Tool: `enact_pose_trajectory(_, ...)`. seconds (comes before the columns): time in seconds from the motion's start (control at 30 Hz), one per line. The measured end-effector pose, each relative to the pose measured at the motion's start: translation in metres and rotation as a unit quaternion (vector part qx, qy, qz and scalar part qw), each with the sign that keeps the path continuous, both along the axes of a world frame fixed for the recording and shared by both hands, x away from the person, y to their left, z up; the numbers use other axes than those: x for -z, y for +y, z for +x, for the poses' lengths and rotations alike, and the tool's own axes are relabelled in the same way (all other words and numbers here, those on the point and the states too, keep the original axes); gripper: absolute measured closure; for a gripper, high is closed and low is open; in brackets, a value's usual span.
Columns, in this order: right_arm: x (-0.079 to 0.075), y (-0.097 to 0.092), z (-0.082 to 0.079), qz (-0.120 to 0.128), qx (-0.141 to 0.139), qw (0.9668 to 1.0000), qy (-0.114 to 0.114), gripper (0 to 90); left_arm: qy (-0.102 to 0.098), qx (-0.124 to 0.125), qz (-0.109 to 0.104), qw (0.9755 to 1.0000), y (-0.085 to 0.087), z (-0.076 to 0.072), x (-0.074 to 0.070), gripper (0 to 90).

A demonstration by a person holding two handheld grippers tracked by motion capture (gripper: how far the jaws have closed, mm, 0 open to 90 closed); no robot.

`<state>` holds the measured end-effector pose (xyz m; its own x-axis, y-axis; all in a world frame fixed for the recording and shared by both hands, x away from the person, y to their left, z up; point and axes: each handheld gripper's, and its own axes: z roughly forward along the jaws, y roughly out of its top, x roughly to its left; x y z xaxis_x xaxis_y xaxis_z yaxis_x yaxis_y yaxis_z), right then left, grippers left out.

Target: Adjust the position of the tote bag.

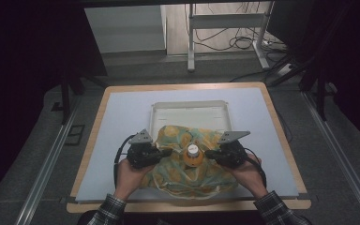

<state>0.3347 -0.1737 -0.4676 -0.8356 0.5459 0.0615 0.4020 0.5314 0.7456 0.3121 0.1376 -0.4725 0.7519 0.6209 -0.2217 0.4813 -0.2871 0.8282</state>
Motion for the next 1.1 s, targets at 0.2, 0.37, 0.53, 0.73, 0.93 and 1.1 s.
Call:
enact_pose_trajectory(0.2, 0.011, -0.003, 0.015, -0.006, 0.021, 0.9998, 0.002, 88.4, 0.006, -0.023, 0.017, 0.9996, -0.001, 0.017, 0.011, 79.7)
enact_pose_trajectory(0.37, 0.018, -0.003, 0.021, -0.014, 0.028, 0.9995, 0.003, 88.6, 0.023, -0.040, 0.029, 0.9985, 0.000, 0.028, 0.025, 80.2)
enact_pose_trajectory(0.53, 0.027, -0.003, 0.024, -0.026, 0.032, 0.9991, 0.008, 88.5, 0.040, -0.036, 0.038, 0.9978, 0.000, 0.030, 0.038, 76.9)
enact_pose_trajectory(0.73, 0.018, -0.002, 0.018, -0.007, 0.020, 0.9998, 0.001, 88.0, 0.033, -0.012, 0.014, 0.9993, 0.007, 0.012, 0.025, 70.6)
enact_pose_trajectory(0.93, 0.011, 0.007, 0.009, 0.008, -0.004, 0.9999, -0.007, 87.5, 0.027, -0.004, 0.022, 0.9994, 0.008, -0.009, 0.019, 69.7)
enact_pose_trajectory(1.1, 0.013, 0.009, 0.008, 0.005, -0.010, 0.9999, -0.003, 87.6, 0.025, -0.013, 0.023, 0.9993, 0.018, -0.020, 0.018, 66.9)
